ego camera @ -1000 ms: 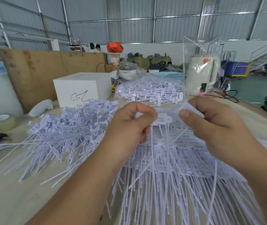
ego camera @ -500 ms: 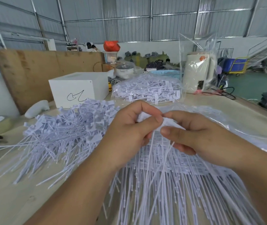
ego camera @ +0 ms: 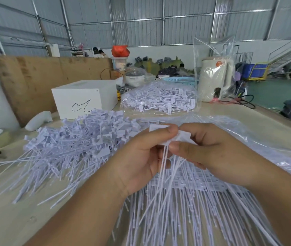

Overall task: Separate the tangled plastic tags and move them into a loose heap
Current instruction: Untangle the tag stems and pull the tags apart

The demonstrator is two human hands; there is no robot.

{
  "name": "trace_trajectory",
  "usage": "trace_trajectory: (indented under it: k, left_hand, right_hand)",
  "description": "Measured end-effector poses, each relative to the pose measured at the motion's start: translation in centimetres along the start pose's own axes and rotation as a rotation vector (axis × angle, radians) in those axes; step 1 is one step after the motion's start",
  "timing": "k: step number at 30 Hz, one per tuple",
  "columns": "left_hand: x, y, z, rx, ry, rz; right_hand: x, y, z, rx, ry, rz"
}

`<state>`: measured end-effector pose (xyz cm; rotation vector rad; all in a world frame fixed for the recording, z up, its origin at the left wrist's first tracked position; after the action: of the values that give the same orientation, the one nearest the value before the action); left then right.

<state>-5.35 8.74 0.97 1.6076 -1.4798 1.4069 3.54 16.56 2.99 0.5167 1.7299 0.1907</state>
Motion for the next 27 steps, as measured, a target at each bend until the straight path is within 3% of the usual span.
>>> trace_trajectory:
  k: [5,10,16,19,24,27]
  left_hand:
    - [-1.2,-0.1,0.2,0.033,0.057,-0.084]
    - [-1.2,0.5,0.0,0.093,0.095,-0.087]
    - [-0.5,1.9,-0.5,0.321,0.015,-0.037]
    - [-0.9,1.9,-0.7,0.399,-0.077,-0.064]
    - [-1.8,0.1,-0.6,0.227,-0.093,-0.098]
    - [-1.4,0.2,-0.7,0.147,-0.145,-0.14]
  right_hand:
    - [0.8,0.3,-0.1,0.187,-0.11,0.207]
    - [1.5,-0.1,0.1,0.158,-0.228,0.309]
    - [0.6,1.5,0.3,0.442,-0.15,0.36]
    - [0.3,1.2,0.4,0.434,-0.08,0.311]
    - [0.8,-0.7,0.4,0.278,-0.128,0.456]
    - [0.0,-0.8,0.0,0.315,-0.189,0.393]
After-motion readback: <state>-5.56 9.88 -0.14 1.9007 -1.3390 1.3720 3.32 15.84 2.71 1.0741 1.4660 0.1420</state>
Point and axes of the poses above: each hand's wrist, its own z-axis away from the middle knuckle, its own y-axis out of the back of the hand, x = y × z, the point moved 5 cm from there along -z, towards the middle knuckle, and after that the axes turned 11 degrees about -y, right-handed, at the moved point
